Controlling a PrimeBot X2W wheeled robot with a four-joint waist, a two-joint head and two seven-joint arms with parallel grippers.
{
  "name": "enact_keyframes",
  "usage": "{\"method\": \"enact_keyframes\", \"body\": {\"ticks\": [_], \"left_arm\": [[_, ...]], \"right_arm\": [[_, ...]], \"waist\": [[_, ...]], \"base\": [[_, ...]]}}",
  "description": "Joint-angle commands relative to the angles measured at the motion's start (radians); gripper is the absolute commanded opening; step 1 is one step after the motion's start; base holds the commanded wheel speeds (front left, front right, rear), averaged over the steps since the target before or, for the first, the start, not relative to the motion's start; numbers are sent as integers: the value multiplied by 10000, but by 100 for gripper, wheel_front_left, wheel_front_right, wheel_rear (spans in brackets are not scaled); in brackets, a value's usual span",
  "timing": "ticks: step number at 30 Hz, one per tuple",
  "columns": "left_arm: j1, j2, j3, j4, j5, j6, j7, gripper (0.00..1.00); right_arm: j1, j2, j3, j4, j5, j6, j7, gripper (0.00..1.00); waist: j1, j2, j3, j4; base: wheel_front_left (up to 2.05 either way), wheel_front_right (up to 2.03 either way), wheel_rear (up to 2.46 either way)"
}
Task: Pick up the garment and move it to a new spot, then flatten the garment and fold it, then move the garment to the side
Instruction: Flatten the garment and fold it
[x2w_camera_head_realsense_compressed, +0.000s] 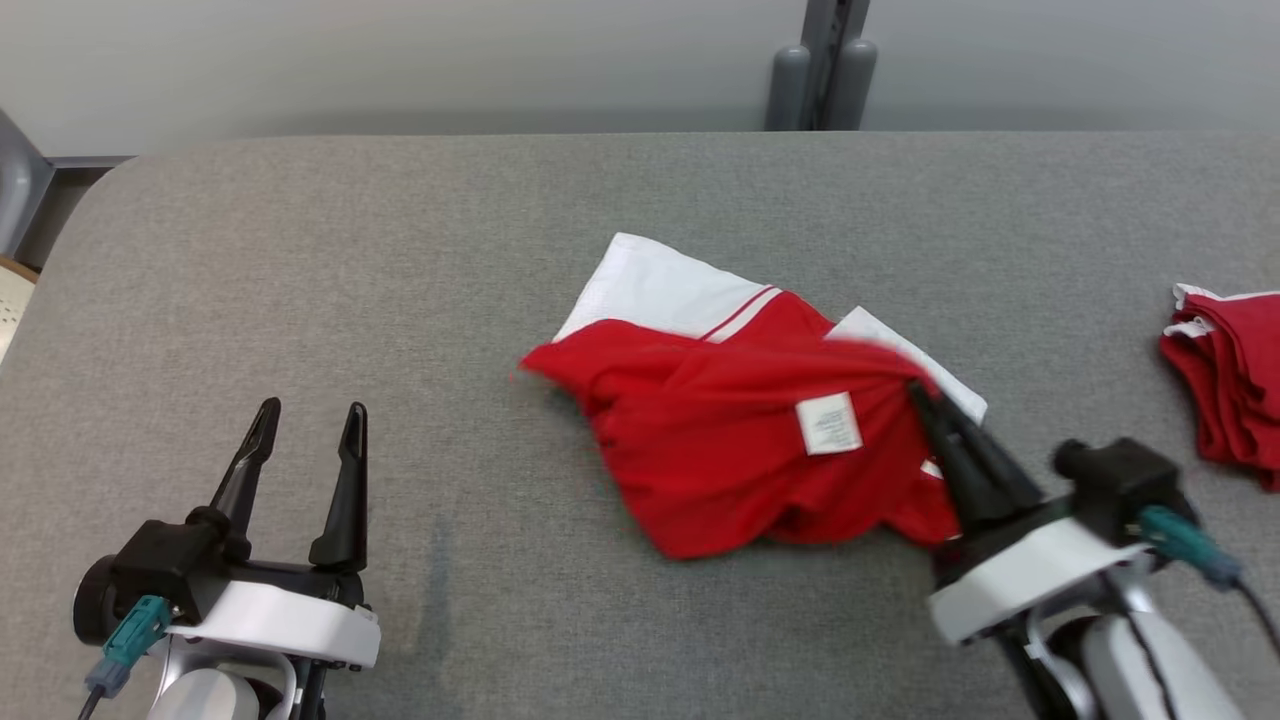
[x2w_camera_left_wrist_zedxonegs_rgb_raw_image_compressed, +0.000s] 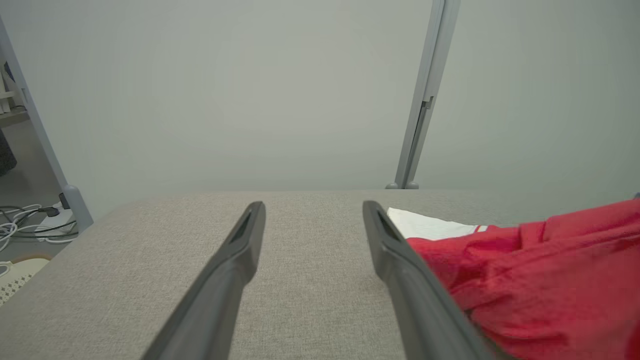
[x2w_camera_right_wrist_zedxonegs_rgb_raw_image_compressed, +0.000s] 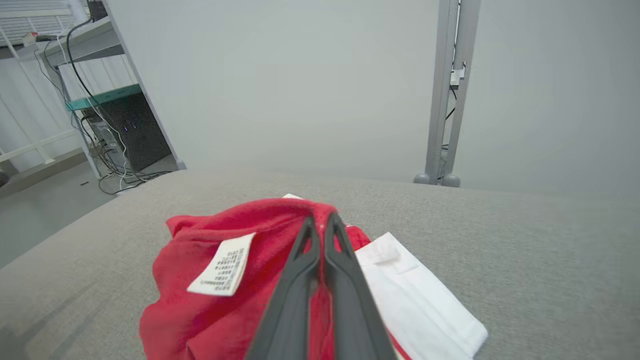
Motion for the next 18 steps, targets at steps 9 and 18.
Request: {"method": "enact_keyframes", "body": {"ticks": [9, 18], "left_arm": [[-191, 48, 46, -67, 90, -81, -41, 100], [-302, 43, 52, -31, 112, -95, -41, 100]], "right_arm": [[1587, 252, -3688, -1026, -758, 1, 636, 0], [2069, 529, -4543, 1664, -303, 1, 441, 0]], "waist": [[0, 0, 226, -255], [0, 0, 328, -288]], "base": [[0, 0, 0], [0, 0, 0]]}}
